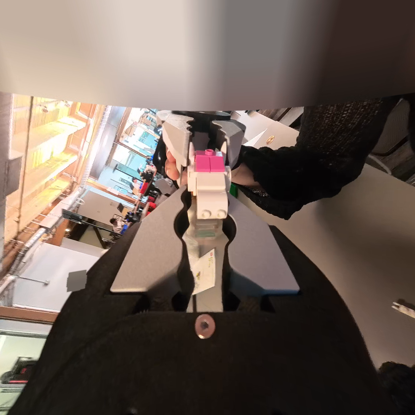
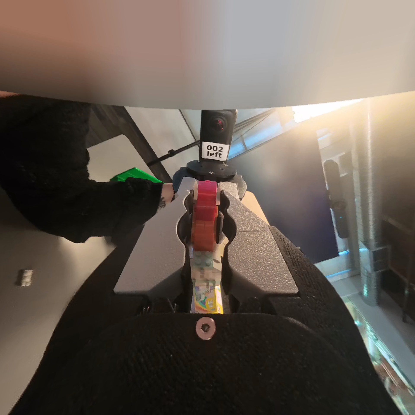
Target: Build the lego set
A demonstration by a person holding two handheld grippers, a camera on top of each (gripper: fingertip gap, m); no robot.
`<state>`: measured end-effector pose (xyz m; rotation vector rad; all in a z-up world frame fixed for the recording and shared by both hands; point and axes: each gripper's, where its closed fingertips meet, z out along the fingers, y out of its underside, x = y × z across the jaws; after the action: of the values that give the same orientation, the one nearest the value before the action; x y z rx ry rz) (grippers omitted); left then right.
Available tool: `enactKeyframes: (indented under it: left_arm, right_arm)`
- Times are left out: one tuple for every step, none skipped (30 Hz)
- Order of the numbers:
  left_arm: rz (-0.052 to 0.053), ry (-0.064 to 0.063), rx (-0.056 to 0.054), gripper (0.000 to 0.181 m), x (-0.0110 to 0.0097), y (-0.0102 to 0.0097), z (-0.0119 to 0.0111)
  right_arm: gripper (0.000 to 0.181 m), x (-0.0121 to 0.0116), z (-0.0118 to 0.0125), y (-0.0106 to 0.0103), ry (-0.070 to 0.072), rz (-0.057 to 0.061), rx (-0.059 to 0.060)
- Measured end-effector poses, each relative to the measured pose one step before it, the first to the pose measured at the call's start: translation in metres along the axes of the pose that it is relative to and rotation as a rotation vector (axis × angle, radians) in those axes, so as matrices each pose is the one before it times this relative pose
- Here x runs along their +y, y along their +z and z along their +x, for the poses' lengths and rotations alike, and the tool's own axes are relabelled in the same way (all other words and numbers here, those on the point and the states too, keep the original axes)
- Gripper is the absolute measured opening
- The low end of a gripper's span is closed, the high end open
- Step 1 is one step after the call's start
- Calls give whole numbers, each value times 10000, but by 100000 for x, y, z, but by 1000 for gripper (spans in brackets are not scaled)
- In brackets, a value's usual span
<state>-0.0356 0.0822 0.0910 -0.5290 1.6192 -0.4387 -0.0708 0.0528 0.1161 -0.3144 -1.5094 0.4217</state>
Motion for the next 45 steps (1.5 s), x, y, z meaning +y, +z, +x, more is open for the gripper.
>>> enactKeyframes:
  left_arm:
    - [9, -99, 20, 25, 125, -25, -56]
    - [16, -51, 31, 25, 93, -6, -1]
    - [26, -73, 55, 25, 60, 7, 23]
    - [10, -63, 30, 25, 41, 23, -7]
    - [-39, -47, 27, 25, 108, 32, 10]
    - [-54, -39, 43, 25, 109, 42, 50]
    - [-38, -9, -4, 25, 84, 45, -23]
    - [-33, -13, -2, 26, 57, 36, -11]
    - [-18, -21, -11, 26, 44, 37, -24]
    - [-16, -44, 19, 26, 49, 15, -5]
    - [-83, -60, 232, 25, 142, -27, 288]
    - [-122, -430, 362, 25, 169, 78, 349]
    - [55, -86, 57, 25, -47, 93, 6]
    - [155, 122, -26, 25, -178, 78, -13]
    - [47, 31, 10, 25, -99, 63, 14]
    - [-23, 48, -33, 25, 7, 49, -35]
    - [10, 51, -7, 25, -49, 31, 5]
    - [32, 97, -14, 25, -69, 35, 9]
    - [12, 160, -70, 26, -32, 51, -53]
    - [8, 133, -81, 25, -32, 61, -87]
    - [8, 82, -59, 26, -40, 71, -80]
    - [5, 93, -65, 25, -35, 92, -77]
    - [-2, 51, -35, 25, -14, 94, -41]
    - [-18, 61, -51, 25, 8, 82, -69]
    - [18, 90, -68, 25, -45, 71, -81]
    - [11, 68, -45, 25, -33, 64, -47]
    - [0, 32, -22, 25, -19, 62, -27]
    - [5, 41, -32, 25, -9, 47, -42]
    - [25, 77, -49, 25, -24, 56, -51]
    - [16, 63, -42, 25, -30, 37, -42]
    - [5, 75, -76, 25, -23, 28, -92]
    - [10, 91, -68, 25, -51, 42, -69]
    - [-8, 84, -80, 25, -14, 40, -78]
    - [-9, 22, -51, 25, -24, 42, -69]
    - [18, 60, -25, 25, -53, 56, -6]
    - [46, 4, -3, 25, -92, 61, 6]
    - [15, -9, 8, 25, -38, 59, 11]
    - [-30, -24, 1, 25, 46, 39, 9]
    - [-32, -24, 15, 25, 53, 17, 16]
    - [-46, -36, 37, 25, 78, 17, 63]
    - [-71, -72, 65, 25, 115, 16, 76]
    - [-25, -24, 46, 26, 57, 23, 63]
    - [19, -22, 32, 25, 6, 24, 37]
    - [34, -12, 26, 26, 0, 55, 9]
    - [56, 26, -20, 25, -26, 65, -36]
  right_arm:
    - [21, 136, 33, 35, -41, -73, 42]
    - [21, 125, 11, 29, -7, -70, 22]
    - [22, 75, -7, 8, 70, -46, -21]
    - [22, 53, 8, -3, 98, -19, -19]
    - [21, 94, 4, -21, 111, -28, -35]
    - [21, 105, -56, -8, 143, -37, -78]
    - [20, 85, -9, -27, 113, -19, -63]
    - [20, 64, -20, -33, 1, 0, -32]
    - [20, 41, -19, -47, -3, -8, -20]
    - [20, 51, -1, -29, -36, -42, 0]
    - [20, 113, -23, -58, -144, -114, 11]
    - [20, 177, -35, -60, -203, -173, 10]
    - [20, 51, 58, -58, -13, -97, 43]
    - [20, -146, -20, -106, -15, 63, -8]
    - [20, -104, 2, -80, 20, 57, -4]
    - [20, -13, -3, -53, -45, -19, 14]
    - [20, -24, -13, -24, 5, -21, -3]
    - [20, -65, -12, -35, 88, 6, -25]
    - [20, -42, 4, -39, 101, 2, -29]
    - [20, -14, 23, -64, 95, 10, -25]
    - [20, -37, 32, -70, 103, 31, -17]
    - [20, -25, 37, -85, 76, 38, -13]
    - [20, -29, 17, -96, 65, 38, -22]
    - [19, 2, 18, -87, 91, 8, -21]
    - [19, -25, 28, -70, 85, 32, -21]
    - [19, -46, 23, -70, 71, 47, -15]
    - [19, -12, 8, -61, 67, 17, -25]
    - [19, -17, 20, -48, 37, 20, -5]
    - [19, -15, 3, -47, 68, 22, -22]
    - [19, -27, 11, -40, 88, 35, -25]
    - [19, -27, 32, -35, 124, 46, -27]
    - [19, -56, 27, -47, 170, 77, -51]
    - [19, -45, 7, -47, 161, 80, -62]
    - [19, -35, 44, -39, 134, 79, -38]
    - [19, -49, 4, -43, 161, 93, -68]
    - [19, -90, -13, -57, 119, 114, -70]
    - [19, -47, -8, -44, 69, 68, -44]
    - [19, 40, -18, -34, -1, 1, -18]
    - [19, 61, -18, -24, -75, -25, 7]
    - [19, 79, -54, 9, -29, -49, -14]
    - [19, 121, -57, 11, -38, -74, -17]
    - [20, 70, -46, 13, -72, -32, -3]
    - [20, 20, -37, -29, -57, 11, 7]
    - [20, 11, -5, -45, -59, 18, 20]
    - [20, -21, 12, -65, -58, 14, 35]
